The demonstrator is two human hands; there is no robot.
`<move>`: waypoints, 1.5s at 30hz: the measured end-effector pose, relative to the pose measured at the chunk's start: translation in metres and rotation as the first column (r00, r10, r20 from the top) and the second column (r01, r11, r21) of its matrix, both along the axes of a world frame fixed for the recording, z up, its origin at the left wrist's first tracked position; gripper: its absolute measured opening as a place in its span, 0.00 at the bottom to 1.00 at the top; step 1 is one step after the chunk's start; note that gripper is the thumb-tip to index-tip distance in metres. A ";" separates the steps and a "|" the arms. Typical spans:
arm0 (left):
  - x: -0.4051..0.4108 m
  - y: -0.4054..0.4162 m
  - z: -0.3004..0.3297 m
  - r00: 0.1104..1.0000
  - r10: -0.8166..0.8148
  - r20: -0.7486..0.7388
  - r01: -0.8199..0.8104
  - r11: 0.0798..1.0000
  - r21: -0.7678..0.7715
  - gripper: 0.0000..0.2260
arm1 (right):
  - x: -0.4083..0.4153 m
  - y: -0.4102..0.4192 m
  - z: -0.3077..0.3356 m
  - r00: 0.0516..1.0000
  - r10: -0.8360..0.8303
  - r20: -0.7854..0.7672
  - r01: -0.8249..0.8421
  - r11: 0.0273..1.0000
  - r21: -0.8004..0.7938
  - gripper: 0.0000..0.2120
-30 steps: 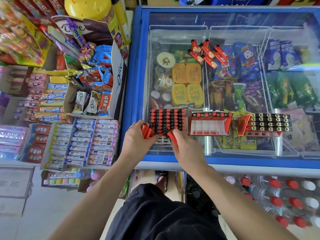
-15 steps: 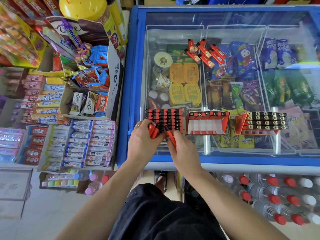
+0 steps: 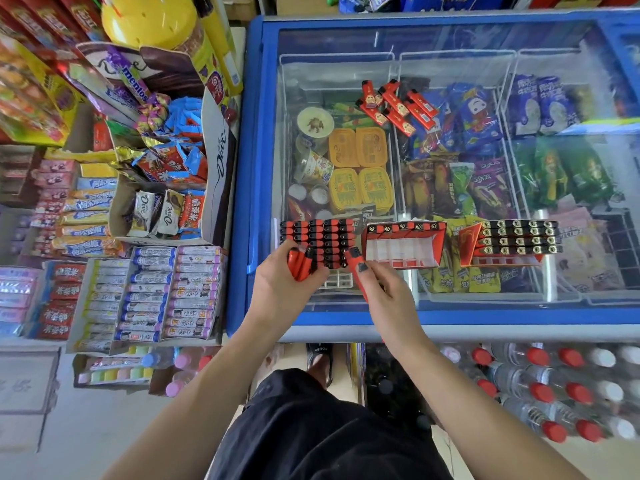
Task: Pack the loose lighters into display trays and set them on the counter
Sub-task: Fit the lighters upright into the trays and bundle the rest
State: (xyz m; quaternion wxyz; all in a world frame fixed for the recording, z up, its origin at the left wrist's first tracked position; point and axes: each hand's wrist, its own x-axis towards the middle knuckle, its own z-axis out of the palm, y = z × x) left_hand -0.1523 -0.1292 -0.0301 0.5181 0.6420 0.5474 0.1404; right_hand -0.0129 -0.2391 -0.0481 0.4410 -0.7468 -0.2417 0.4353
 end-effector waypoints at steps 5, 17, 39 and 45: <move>0.008 -0.014 0.011 0.985 -0.145 0.088 0.157 0.977 -0.142 0.11 | -0.001 0.005 0.008 0.992 -0.039 -0.119 0.047 0.996 0.070 0.12; 0.012 -0.011 0.010 0.989 -0.077 0.126 0.104 0.969 -0.224 0.11 | 0.003 0.006 0.012 0.914 -0.107 -0.392 0.146 0.987 0.071 0.08; -0.007 0.009 0.012 0.944 -0.092 0.318 0.262 0.792 -0.551 0.10 | 0.037 0.012 0.026 0.786 0.039 -0.617 0.061 0.988 0.141 0.09; -0.009 0.019 0.012 0.991 -0.130 0.030 0.133 0.939 -0.318 0.10 | 0.042 0.008 0.027 0.927 0.099 -0.362 -0.046 0.987 0.153 0.05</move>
